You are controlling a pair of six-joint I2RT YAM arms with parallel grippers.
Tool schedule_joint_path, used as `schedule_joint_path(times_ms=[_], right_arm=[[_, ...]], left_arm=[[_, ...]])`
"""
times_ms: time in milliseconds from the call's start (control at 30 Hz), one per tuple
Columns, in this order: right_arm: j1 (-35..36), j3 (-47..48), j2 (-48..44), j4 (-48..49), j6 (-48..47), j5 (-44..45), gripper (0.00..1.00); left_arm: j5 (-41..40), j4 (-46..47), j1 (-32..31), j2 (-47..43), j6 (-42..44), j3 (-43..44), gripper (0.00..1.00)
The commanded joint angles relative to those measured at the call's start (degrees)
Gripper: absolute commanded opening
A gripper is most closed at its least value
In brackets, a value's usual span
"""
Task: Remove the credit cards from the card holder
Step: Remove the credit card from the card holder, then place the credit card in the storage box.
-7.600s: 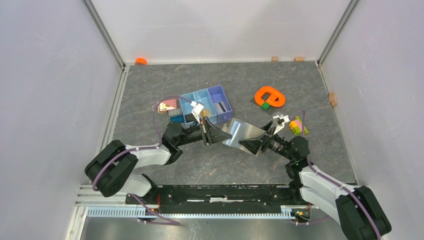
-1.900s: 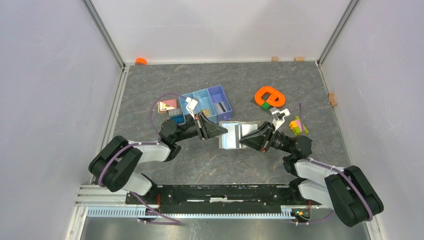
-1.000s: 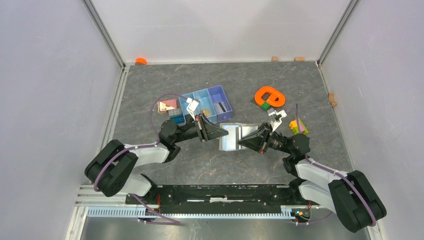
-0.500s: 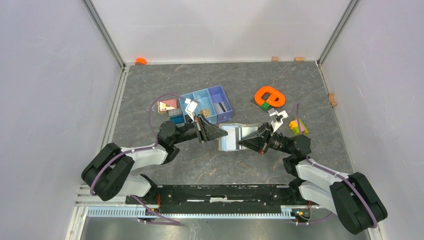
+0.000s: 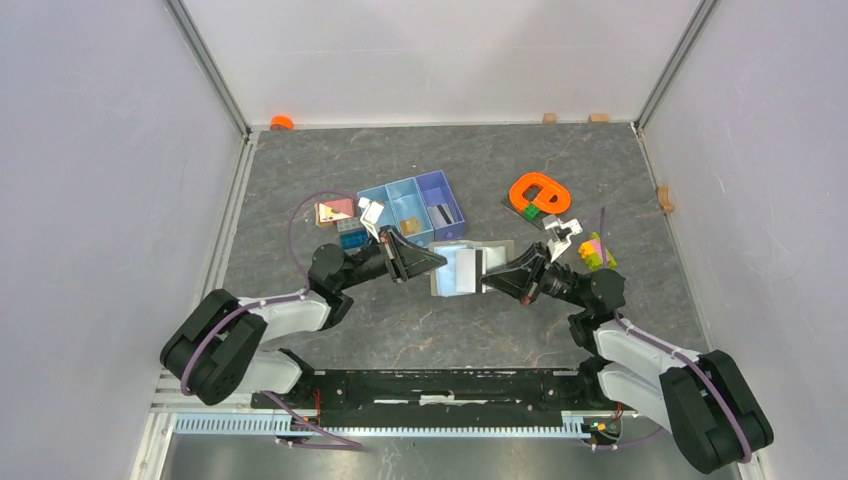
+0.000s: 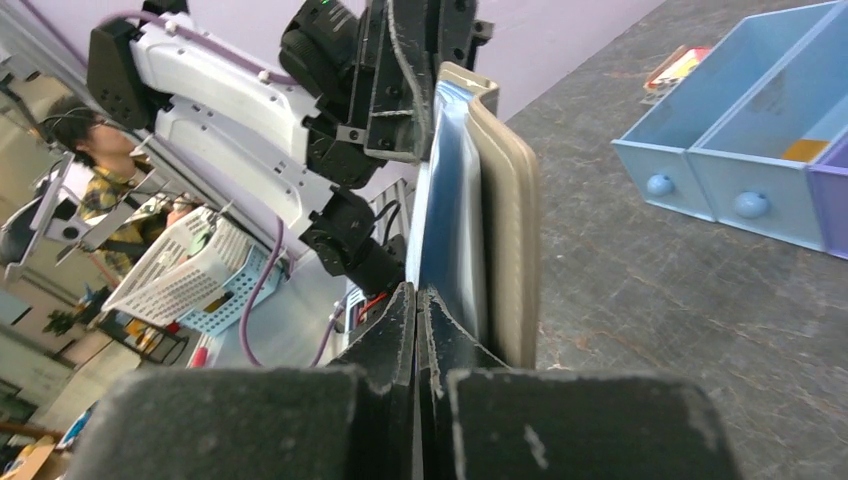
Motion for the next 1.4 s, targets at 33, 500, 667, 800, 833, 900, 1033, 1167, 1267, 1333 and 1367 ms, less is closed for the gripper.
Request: schedule_joint_path(times_ms=[33,500,667,800,833,900,1033,1167,1267,1333,1367], right_arm=[[-3.51,-0.62,-3.01,-4.75,-3.07,2.66,0.00],[-4.77,4.79,-1.74,-18.30,-10.28,4.29,0.00],[-4.82,12.20,1.69,-32.17,-17.12,9.89,0.00],[-4.82,18.81,7.42,-37.91,-20.01,13.43,0.00],[-4.80,20.35,8.92,-38.74,-20.06,13.91,0.00],[-4.53,23.81,12.87,-40.24,-20.38,14.98,0.00],[-2.85,35.58,21.63,-50.42,-25.25,17.85,0.00],[-1.86,43.45,29.27,-55.19,-27.00,18.61,0.00],[-0.93,49.79,34.45,-60.69,-29.19,20.82,0.00],[-0.35,53.77,38.00,-63.00,-29.98,21.73,0.00],[-0.17,56.09,39.81,-64.36,-30.27,22.11,0.00]], left_arm=[[-4.38,-3.61,2.05,-5.43,2.07,-1.52,0.02],[-30.98,-43.94,2.37,-25.88,14.58,-0.88,0.02],[-40.28,-51.73,2.42,-33.74,17.18,-0.69,0.02],[-49.86,-59.20,2.35,-40.45,18.12,-0.13,0.02],[-52.22,-60.66,2.42,-41.90,17.71,-0.22,0.02],[-55.55,-61.21,2.42,-45.09,16.90,-1.25,0.02],[-57.75,-60.21,2.42,-48.67,15.91,-3.12,0.02],[-58.53,-61.20,2.42,-49.62,15.86,-3.12,0.02],[-59.48,-63.42,2.36,-49.21,15.87,-2.01,0.02],[-59.41,-63.46,2.37,-48.95,15.48,-2.07,0.02],[-59.37,-63.38,2.33,-48.82,15.35,-2.07,0.02]])
